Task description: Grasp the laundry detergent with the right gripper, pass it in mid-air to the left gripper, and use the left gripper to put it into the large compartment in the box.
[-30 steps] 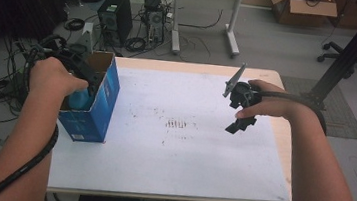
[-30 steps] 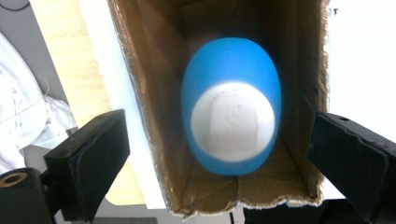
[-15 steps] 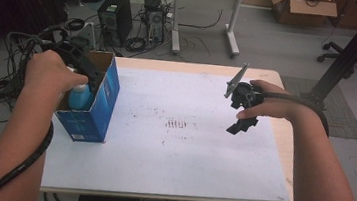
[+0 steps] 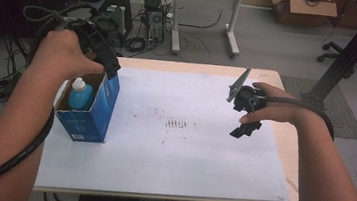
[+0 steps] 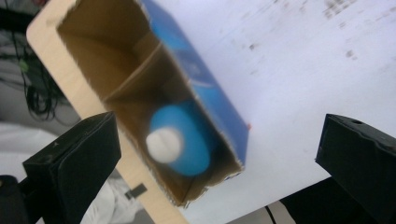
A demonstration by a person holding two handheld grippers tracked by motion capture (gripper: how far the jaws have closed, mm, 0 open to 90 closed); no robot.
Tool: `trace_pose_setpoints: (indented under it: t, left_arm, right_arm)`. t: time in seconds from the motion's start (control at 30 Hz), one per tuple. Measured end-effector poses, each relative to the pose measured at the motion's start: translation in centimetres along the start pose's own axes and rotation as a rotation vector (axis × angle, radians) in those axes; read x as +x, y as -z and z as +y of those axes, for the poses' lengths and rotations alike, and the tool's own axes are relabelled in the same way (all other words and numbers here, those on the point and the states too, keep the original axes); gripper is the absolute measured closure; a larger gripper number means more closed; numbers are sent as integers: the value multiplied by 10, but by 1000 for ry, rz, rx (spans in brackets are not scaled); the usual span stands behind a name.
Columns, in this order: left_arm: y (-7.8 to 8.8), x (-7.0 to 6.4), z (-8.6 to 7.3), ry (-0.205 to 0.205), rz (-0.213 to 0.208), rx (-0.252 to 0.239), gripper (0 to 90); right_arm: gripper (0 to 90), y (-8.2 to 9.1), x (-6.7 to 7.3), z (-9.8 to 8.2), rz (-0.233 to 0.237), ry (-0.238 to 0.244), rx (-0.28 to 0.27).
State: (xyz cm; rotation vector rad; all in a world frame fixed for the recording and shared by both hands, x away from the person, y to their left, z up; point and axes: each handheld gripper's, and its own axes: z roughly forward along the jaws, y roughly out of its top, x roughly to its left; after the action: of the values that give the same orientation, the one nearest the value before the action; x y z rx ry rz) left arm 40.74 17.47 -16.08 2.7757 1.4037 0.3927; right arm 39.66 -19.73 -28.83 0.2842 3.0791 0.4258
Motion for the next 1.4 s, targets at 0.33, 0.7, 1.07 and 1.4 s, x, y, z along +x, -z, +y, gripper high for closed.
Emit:
trace_pose_setpoints:
  t: [0.33, 0.7, 1.07, 1.4]
  left_arm:
    - [20, -22, 7, -326, -132, -41, 2]
    - [28, -51, 3, -678, -150, -97, 2]
    - [12, -77, 15, -829, -161, -94, 2]
    - [-9, -93, 12, -902, -183, -24, 2]
  right_arm:
    - [37, 4, 7, 7, -8, 35, 22]
    - [37, 7, 19, 19, 6, 95, 54]
    - [37, 6, 19, 18, 14, 96, 71]
    - [38, 6, 18, 22, 5, 124, 95]
